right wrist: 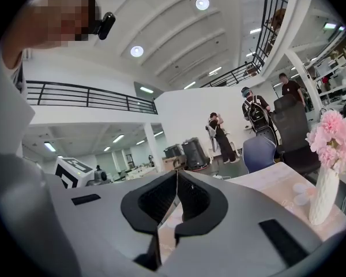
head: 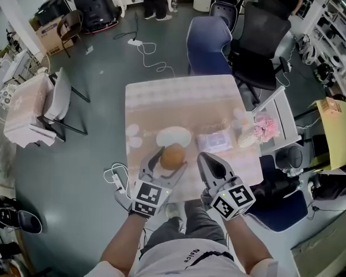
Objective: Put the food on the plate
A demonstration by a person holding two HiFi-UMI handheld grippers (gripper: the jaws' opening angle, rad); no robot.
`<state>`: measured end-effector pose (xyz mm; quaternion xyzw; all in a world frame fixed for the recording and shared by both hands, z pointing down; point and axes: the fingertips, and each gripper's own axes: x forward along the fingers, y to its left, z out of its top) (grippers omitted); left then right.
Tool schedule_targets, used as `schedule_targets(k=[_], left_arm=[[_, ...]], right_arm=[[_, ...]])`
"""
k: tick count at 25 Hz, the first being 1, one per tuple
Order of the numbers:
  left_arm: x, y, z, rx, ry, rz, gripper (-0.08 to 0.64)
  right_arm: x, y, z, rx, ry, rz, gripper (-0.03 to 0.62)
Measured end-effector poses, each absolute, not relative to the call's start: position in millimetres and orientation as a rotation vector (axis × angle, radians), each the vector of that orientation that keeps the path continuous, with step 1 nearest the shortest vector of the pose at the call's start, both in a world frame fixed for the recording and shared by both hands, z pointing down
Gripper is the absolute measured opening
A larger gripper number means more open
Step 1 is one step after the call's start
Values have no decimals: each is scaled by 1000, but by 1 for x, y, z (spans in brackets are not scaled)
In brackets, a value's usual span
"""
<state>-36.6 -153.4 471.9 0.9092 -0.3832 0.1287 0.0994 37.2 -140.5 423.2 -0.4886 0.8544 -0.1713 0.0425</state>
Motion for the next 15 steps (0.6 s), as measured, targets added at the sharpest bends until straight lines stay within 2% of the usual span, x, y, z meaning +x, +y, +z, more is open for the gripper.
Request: schedule_targets(k=[15], left_arm=[[-23,-225,573,2628,-1074,568,337]], right_arm=[[39,-216,506,-1486,2639,-619,18]])
